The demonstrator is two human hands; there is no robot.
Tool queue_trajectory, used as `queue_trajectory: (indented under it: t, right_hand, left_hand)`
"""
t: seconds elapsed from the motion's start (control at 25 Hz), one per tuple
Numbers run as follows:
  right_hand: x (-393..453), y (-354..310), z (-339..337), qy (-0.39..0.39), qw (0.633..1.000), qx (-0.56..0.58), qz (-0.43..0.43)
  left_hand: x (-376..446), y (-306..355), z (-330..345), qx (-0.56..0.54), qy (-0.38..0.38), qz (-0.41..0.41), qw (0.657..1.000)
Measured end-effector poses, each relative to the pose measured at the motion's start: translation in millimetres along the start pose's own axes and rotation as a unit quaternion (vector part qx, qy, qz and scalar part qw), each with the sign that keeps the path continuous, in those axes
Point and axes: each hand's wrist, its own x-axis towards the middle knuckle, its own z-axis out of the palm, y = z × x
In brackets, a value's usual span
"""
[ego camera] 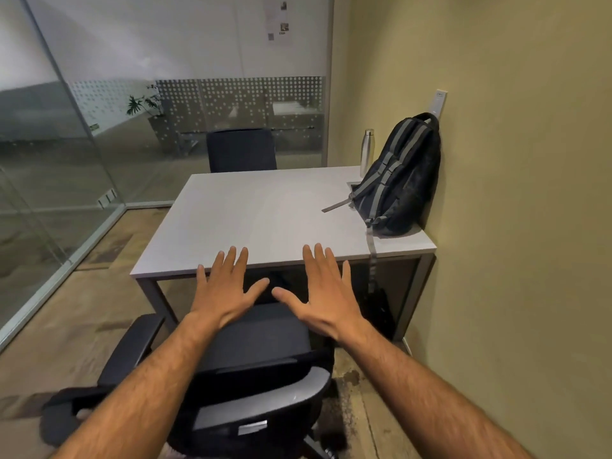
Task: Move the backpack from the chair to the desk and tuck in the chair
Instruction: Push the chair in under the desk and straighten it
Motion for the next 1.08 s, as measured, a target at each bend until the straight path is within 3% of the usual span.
queue_trajectory:
  t: [0.48,0.72,1.08]
  right_hand:
    - [-61,-96,70,-0.121,0.992,-0.034,-0.032]
    - [-78,-93,65,-0.171,0.978,-0.118,0.009]
    - [-89,-104,64,-0.167,0.972,-0.16,0.048]
  left_hand:
    - [-126,-105,-8,-0.045,-0.074,-0.046,0.995]
    - [-159,-109,-12,-0.026,-0.134,-0.002,0.991]
    - [-165,-114,-6,-0.014,-0.162,0.01,0.987]
